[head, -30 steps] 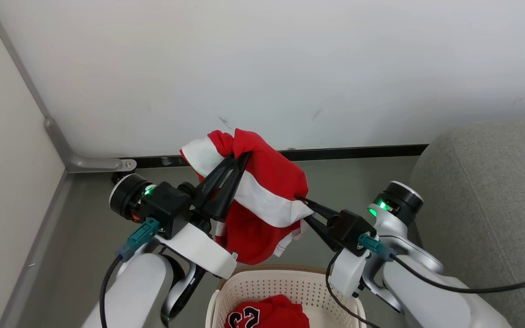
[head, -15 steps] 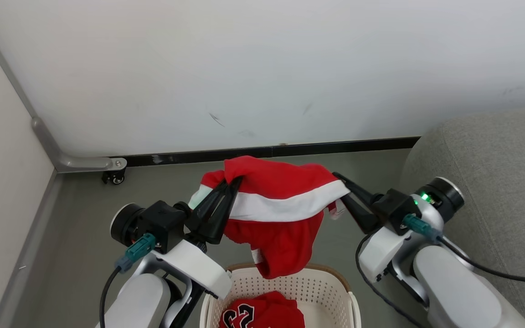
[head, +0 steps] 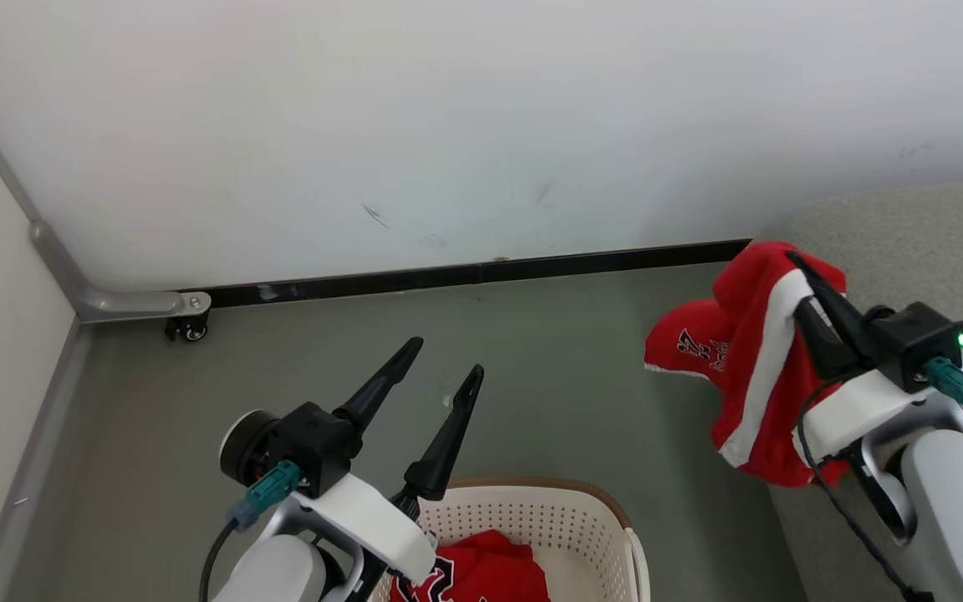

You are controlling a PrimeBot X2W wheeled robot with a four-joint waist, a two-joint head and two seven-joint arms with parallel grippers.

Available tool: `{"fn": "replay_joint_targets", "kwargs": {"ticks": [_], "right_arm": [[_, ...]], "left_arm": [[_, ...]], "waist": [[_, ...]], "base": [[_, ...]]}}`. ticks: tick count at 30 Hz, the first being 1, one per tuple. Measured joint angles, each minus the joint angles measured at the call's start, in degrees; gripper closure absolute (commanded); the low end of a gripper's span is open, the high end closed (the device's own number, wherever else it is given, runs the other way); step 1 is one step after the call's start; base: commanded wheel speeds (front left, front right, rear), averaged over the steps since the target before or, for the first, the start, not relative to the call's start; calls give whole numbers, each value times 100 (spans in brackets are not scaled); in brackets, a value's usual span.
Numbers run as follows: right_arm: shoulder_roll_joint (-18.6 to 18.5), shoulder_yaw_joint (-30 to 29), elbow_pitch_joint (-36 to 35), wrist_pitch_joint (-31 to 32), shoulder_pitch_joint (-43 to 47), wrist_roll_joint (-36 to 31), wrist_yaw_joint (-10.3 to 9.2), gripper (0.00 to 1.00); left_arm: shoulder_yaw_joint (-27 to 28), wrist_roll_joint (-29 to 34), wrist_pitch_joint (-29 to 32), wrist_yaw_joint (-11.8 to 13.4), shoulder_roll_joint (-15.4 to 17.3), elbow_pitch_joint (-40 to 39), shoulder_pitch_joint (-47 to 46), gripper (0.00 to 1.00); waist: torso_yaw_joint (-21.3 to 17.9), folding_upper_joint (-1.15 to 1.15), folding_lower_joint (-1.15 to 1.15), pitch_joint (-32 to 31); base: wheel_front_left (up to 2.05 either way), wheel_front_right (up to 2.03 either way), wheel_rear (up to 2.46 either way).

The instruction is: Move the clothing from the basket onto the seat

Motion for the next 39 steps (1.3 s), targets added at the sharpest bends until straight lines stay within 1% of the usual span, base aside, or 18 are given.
{"fn": "replay_joint_targets", "kwargs": {"ticks": [5, 6, 9, 22, 32, 39], "right_arm": [[-3, -472, -172, 1, 279, -5, -1, 100], [16, -631, -274, 0, 363, -5, -1, 100], [74, -837, -539, 0, 579, -51, -1, 100], [215, -1040, -1029, 0, 992, -162, 0, 100], [218, -1381, -1300, 0, 1301, -238, -1, 100], [219, -1404, -1448, 0, 1329, -240, -1, 100]], "left_arm": [[-119, -13, -66, -9, -62, 18, 52, 0], [-165, -19, -94, -52, -65, 25, 53, 0], [-307, -111, -160, -58, -88, 54, 54, 0], [-573, -210, -264, -126, -111, 159, 57, 0], [-746, -211, -319, -153, -127, 189, 57, 0], [-842, -212, -378, -157, -135, 194, 58, 0]], "waist": [[-86, 0, 0, -1], [-128, 0, 0, -2], [-273, 0, 0, -2], [-686, 0, 0, 22], [-1063, 0, 0, 60], [-1309, 0, 0, 91]], "base": [[0, 0, 0], [0, 0, 0], [0, 0, 0], [0, 0, 0], [0, 0, 0], [0, 0, 0]]}}
